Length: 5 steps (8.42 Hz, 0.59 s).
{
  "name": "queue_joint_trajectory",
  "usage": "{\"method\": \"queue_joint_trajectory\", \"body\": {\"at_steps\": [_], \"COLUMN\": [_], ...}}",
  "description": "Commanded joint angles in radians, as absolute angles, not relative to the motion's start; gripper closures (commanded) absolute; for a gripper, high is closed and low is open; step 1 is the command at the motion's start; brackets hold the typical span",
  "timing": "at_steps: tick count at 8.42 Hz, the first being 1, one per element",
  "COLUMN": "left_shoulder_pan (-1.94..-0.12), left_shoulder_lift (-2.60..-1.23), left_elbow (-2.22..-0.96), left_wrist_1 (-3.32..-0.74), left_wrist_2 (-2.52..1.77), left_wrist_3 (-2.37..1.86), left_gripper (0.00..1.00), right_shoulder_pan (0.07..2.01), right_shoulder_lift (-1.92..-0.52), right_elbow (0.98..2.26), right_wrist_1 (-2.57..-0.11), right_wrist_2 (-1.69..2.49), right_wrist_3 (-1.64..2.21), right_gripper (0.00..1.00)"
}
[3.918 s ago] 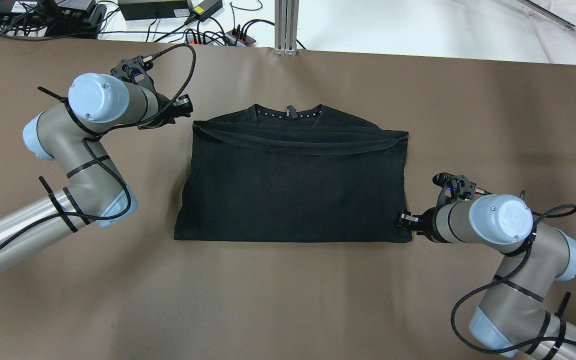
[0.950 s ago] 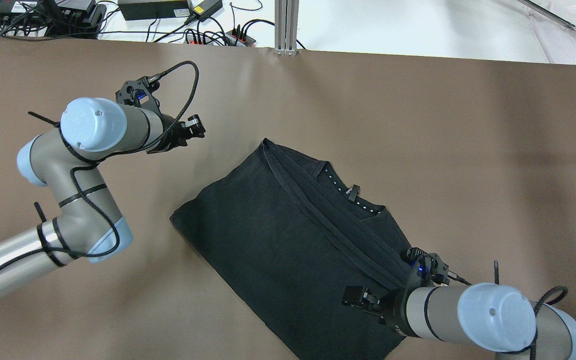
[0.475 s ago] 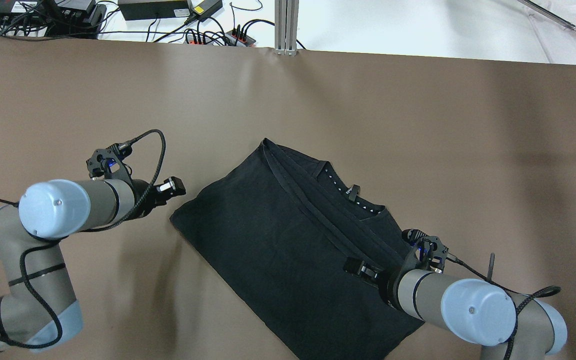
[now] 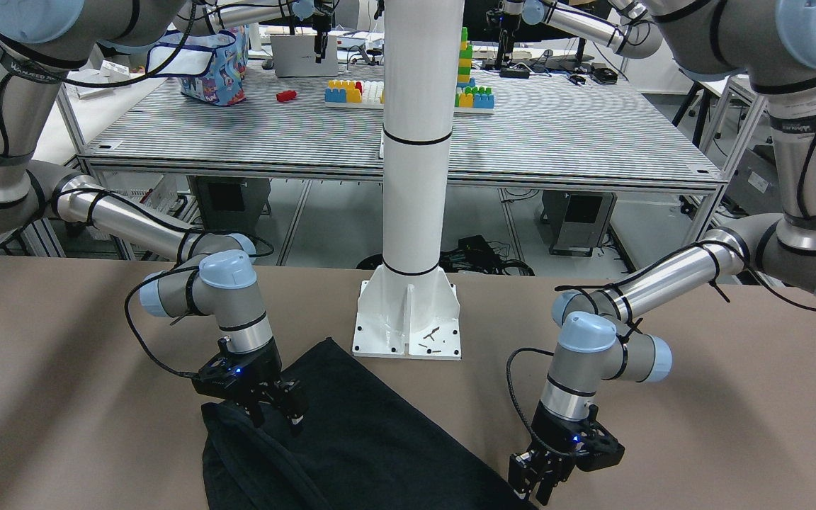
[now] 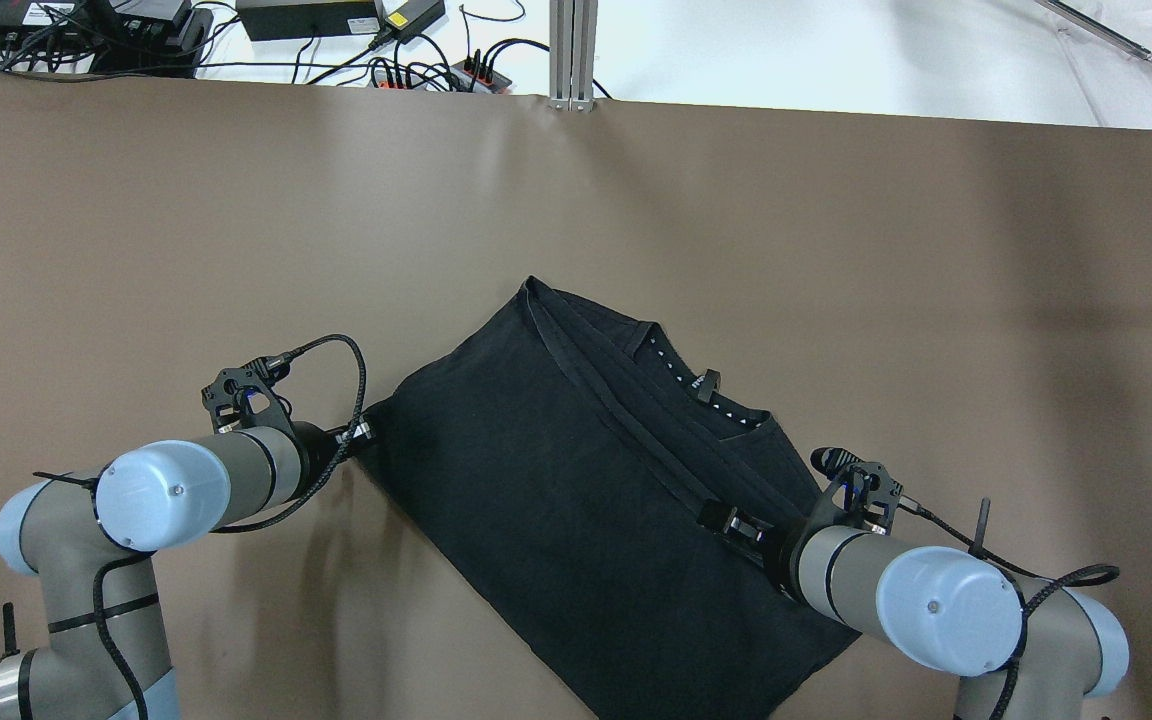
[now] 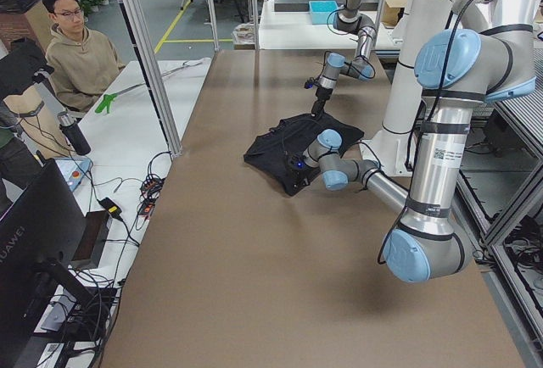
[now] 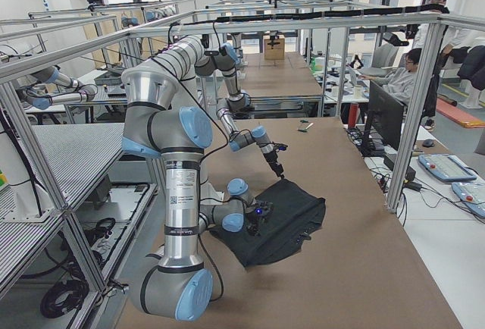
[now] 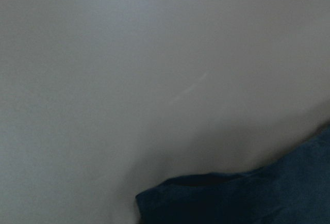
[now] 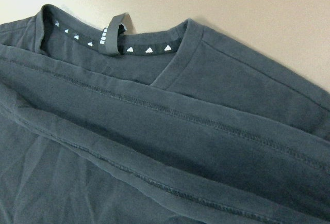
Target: Fold clothes
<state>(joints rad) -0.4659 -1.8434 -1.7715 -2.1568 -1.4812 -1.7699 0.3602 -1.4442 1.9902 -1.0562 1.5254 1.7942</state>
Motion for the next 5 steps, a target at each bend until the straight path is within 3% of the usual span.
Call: {"method": "queue_joint_trajectory", "body": {"at_steps": [1, 3, 4, 5], "left_shoulder_pan": [-0.459, -0.46, -0.462, -0.463], "left_shoulder_lift": [-1.853, -1.85, -1.851, -1.845], "left_elbow": [-1.723, -1.723, -1.726, -1.726], "left_wrist_1": [-2.164, -2.163, -2.161, -2.161], "left_wrist_2": [-1.479, -1.477, -1.479, -1.485], "left_wrist_3": [-1.77, -1.77, -1.772, -1.754], "left_gripper": [0.42, 0.42, 0.61, 1.0], "right_shoulder_pan": [0.368, 0.368, 0.367, 0.367], "right_shoulder_lift": [-1.443, -1.443, -1.442, -1.442], "right_elbow": [1.987, 1.985, 1.985, 1.985], "right_wrist_1": [-1.057, -1.057, -1.057, -1.057], "right_wrist_2": [1.525, 1.525, 1.526, 1.526], "right_wrist_3": [1.795, 1.793, 1.795, 1.795], "right_gripper": [0.05, 0.05, 0.05, 0.05]}}
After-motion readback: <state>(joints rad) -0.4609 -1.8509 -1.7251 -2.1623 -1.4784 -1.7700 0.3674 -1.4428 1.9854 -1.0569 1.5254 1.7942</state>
